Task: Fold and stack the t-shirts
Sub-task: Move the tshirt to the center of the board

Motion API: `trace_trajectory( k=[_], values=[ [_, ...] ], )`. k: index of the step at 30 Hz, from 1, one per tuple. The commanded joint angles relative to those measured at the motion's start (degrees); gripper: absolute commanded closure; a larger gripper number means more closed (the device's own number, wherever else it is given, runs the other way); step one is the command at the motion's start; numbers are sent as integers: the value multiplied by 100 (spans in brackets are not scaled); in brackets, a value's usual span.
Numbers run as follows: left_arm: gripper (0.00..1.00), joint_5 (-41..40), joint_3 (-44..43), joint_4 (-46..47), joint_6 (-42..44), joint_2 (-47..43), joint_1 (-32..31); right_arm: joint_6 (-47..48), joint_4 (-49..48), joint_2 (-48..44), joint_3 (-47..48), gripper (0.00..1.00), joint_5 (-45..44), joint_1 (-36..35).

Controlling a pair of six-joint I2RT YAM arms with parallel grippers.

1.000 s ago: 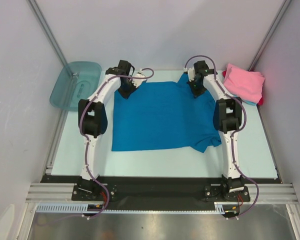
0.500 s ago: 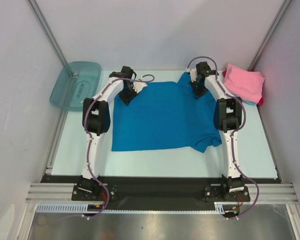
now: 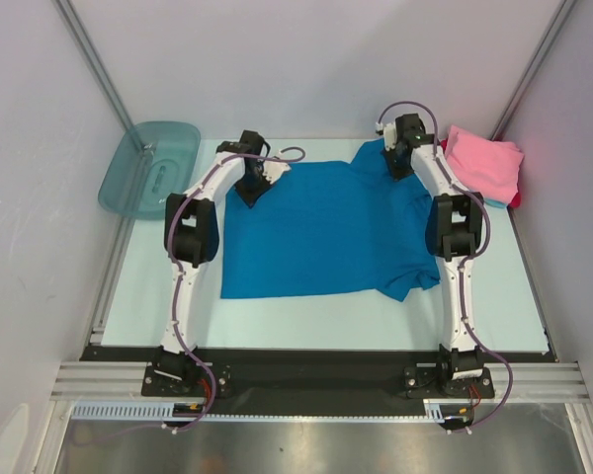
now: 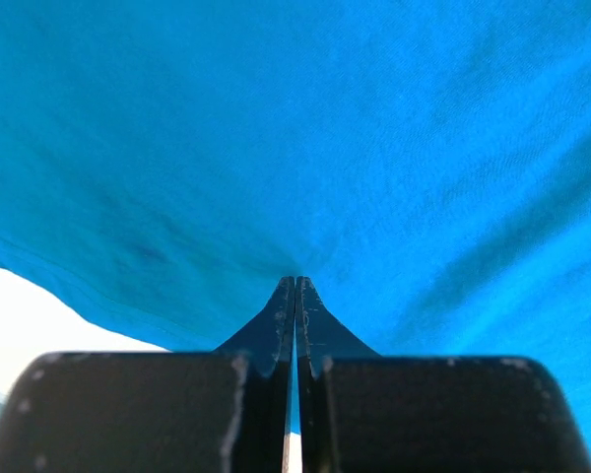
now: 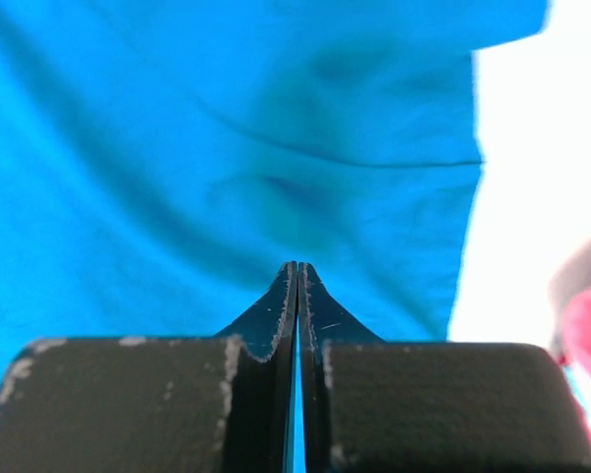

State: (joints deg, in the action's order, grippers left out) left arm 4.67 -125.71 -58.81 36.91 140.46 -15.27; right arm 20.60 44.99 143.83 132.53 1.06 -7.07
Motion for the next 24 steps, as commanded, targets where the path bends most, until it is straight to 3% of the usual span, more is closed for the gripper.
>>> trace_trajectory(
  k=[1, 14, 24],
  values=[
    [100, -1, -287, -17, -131, -54, -20, 155, -333, -84, 335, 100, -334, 118],
    [100, -220, -279, -96, 62, -2, -38, 287, -351, 392, 256, 100, -475, 153],
    [100, -967, -726, -131, -131, 552, -143, 304, -386, 348, 203, 100, -572, 153]
  ],
)
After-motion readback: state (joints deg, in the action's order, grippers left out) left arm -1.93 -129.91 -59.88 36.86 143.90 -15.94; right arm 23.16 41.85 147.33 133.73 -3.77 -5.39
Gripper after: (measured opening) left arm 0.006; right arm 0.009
